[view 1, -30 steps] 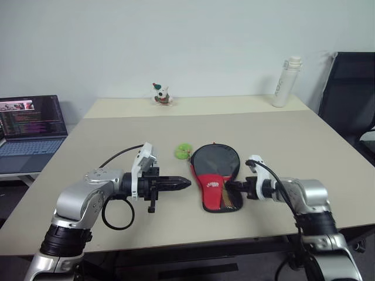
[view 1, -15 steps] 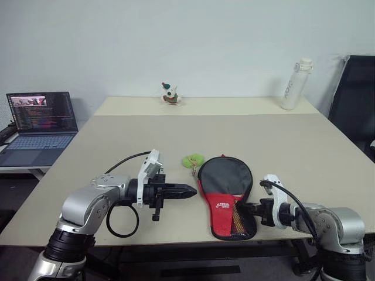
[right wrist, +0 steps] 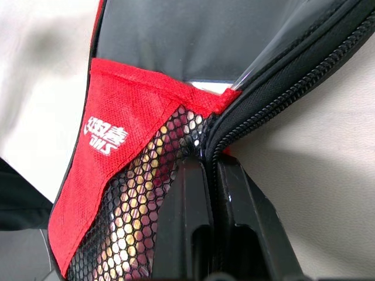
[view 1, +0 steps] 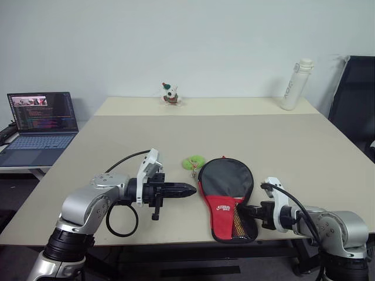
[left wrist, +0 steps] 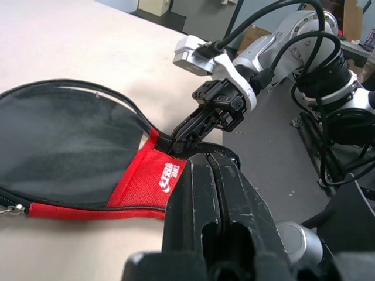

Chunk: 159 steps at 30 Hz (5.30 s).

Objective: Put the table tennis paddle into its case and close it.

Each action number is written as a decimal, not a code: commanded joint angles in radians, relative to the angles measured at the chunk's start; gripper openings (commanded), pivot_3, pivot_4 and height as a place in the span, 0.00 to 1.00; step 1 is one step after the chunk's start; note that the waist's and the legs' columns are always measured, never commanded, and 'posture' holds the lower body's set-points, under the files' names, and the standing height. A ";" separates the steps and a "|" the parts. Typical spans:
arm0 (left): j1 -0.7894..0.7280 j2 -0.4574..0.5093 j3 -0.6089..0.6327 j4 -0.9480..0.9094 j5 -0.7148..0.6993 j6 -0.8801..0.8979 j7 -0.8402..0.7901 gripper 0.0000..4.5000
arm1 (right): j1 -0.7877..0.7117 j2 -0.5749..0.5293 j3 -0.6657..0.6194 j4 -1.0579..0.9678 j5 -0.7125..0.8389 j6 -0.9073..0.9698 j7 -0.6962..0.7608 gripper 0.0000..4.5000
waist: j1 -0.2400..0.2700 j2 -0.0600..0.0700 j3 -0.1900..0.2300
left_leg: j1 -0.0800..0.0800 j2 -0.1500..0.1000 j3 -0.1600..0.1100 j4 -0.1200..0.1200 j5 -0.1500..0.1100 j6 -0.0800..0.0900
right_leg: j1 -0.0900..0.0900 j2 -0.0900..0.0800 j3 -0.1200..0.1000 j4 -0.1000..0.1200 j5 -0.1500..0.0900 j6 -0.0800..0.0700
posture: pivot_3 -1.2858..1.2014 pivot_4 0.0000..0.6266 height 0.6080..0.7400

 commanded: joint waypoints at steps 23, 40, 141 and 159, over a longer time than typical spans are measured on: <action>-0.076 -0.080 0.016 0.212 0.180 -0.176 0.225 0.00 | -0.186 -0.285 0.267 -0.005 0.025 -0.371 0.120 0.99 | -0.002 -0.001 0.000 | -0.001 0.000 0.000 0.000 0.000 0.000 | 0.000 0.003 -0.001 -0.002 0.000 0.001 | 0.52 0.24 1.00; -0.348 -0.211 -0.017 0.674 0.366 -0.303 0.422 0.56 | -0.261 -0.046 0.501 0.330 -0.219 -0.715 0.052 1.00 | 0.003 -0.001 0.000 | -0.007 -0.001 -0.001 0.002 0.000 0.000 | -0.003 0.002 -0.003 -0.007 0.004 0.000 | 0.52 0.24 1.00; -0.952 -0.736 -0.392 1.573 1.292 -1.086 1.072 0.00 | 0.047 0.063 0.627 0.273 -0.374 -0.510 0.002 1.00 | 0.003 -0.007 -0.013 | 0.000 -0.002 0.000 0.001 -0.001 -0.001 | 0.003 0.003 -0.001 -0.005 0.004 0.003 | 0.52 0.24 1.00; -0.981 -0.792 -0.441 1.575 1.335 -1.189 1.112 0.00 | 0.036 0.070 0.623 0.287 -0.379 -0.515 -0.002 1.00 | 0.003 -0.007 -0.013 | 0.000 -0.001 0.000 0.000 -0.001 -0.002 | 0.003 0.003 -0.002 -0.008 0.005 0.003 | 0.52 0.24 1.00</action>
